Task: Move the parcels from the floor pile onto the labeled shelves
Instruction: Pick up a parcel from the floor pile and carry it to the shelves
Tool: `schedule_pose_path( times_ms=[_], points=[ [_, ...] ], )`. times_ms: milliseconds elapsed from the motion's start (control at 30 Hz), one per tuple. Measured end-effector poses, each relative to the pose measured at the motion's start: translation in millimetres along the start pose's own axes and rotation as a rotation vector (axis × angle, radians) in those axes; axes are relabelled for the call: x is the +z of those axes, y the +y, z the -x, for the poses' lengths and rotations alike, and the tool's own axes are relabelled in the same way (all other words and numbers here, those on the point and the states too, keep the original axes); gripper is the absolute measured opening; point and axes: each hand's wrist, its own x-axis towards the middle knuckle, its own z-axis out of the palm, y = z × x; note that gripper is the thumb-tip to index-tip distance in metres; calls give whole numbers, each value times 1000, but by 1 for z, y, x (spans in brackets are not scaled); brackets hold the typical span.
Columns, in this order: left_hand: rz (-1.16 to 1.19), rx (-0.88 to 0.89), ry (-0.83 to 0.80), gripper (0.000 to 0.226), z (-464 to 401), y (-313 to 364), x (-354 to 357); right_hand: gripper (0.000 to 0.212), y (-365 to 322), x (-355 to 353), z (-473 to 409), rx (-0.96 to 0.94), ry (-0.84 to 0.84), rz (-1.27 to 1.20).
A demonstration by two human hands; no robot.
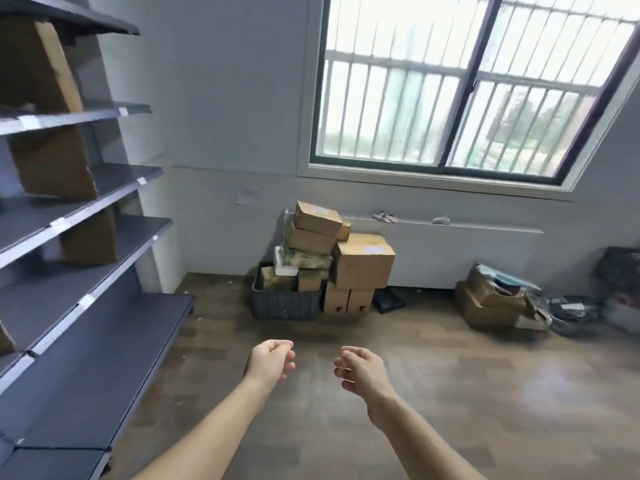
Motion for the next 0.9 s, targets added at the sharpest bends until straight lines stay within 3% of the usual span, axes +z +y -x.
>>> schedule_pose_path(
  times_ms=[267,467,567,900],
  points=[
    [-58,36,-50,15,-163,71,93,16,-53,-43,-176,-4,53,-76],
    [-168,95,-103,29,-281,140,183,12,-114,-88,-319,17,52,-43],
    [-220,140,-163,46,-325,172,216,31,-146,-101,-390,-1,48,37],
    [-200,63,-93,55,-490,231,238,41,-220,-72,-580,33,-50,146]
  ],
)
